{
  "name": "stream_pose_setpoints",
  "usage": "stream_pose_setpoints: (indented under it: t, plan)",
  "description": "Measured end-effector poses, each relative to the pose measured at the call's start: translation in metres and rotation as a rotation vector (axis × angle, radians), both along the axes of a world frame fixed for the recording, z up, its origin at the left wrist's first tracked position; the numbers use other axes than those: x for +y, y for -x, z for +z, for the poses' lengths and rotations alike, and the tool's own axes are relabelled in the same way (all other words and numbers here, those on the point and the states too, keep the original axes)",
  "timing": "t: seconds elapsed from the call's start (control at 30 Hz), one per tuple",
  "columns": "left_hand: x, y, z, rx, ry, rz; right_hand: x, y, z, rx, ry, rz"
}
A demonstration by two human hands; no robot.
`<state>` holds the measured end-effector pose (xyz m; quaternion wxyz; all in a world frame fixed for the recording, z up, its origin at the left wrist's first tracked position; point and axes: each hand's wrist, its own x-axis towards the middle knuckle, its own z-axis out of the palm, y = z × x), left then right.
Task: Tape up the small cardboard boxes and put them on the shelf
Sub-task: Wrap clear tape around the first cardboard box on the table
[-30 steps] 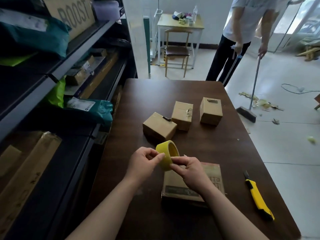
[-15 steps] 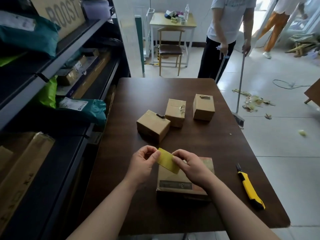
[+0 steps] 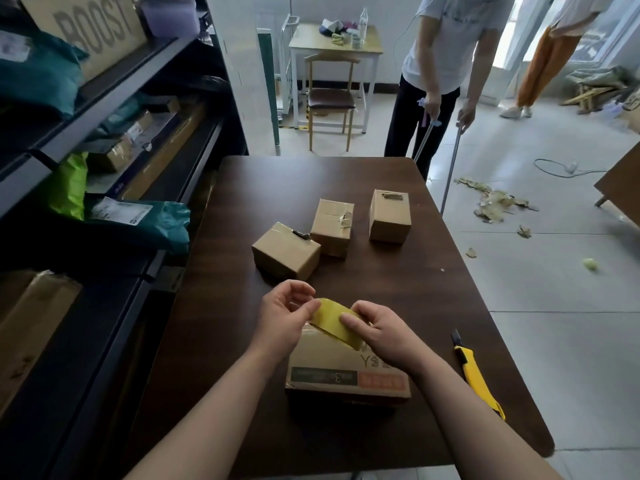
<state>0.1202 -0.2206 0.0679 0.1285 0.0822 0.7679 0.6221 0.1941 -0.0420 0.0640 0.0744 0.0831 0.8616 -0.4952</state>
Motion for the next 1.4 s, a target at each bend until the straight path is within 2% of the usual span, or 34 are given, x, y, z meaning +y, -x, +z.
stream_pose_setpoints:
  t: [0.07,0.2,0.33,0.37,0.43,0.57,0.8,1.0,1.17,1.4]
  plan:
    - [0.005,0.004,-0.002,-0.046,-0.042,0.054,0.013,0.001,0.000,-0.024,0.063,-0.014]
    - [0.021,0.002,-0.009,-0.263,-0.143,0.129,0.032,0.008,0.005,-0.034,0.169,-0.040]
    - [-0.020,0.029,-0.024,-0.398,-0.141,0.478,0.099,-0.008,0.009,-0.034,0.201,-0.289]
    - [-0.035,0.035,-0.029,-0.418,-0.130,0.501,0.119,-0.016,0.010,-0.046,0.178,-0.332]
    - [-0.041,0.034,-0.037,-0.480,-0.114,0.415,0.140,-0.023,0.010,-0.087,0.160,-0.343]
    - [0.010,0.018,-0.042,-0.555,-0.130,0.201,0.121,-0.001,0.004,-0.070,0.215,-0.197]
    - [0.032,0.032,-0.043,-0.579,-0.192,0.121,0.096,0.023,-0.002,-0.037,0.296,-0.137]
    - [-0.015,0.035,-0.064,-0.472,0.038,0.245,0.078,0.034,-0.006,-0.047,0.322,-0.137]
    - [-0.062,0.032,-0.089,-0.331,0.385,0.325,0.041,0.049,-0.007,-0.007,0.349,-0.127]
    - [-0.097,0.028,-0.142,-0.448,0.515,0.301,-0.010,0.068,-0.015,0.036,0.368,-0.113]
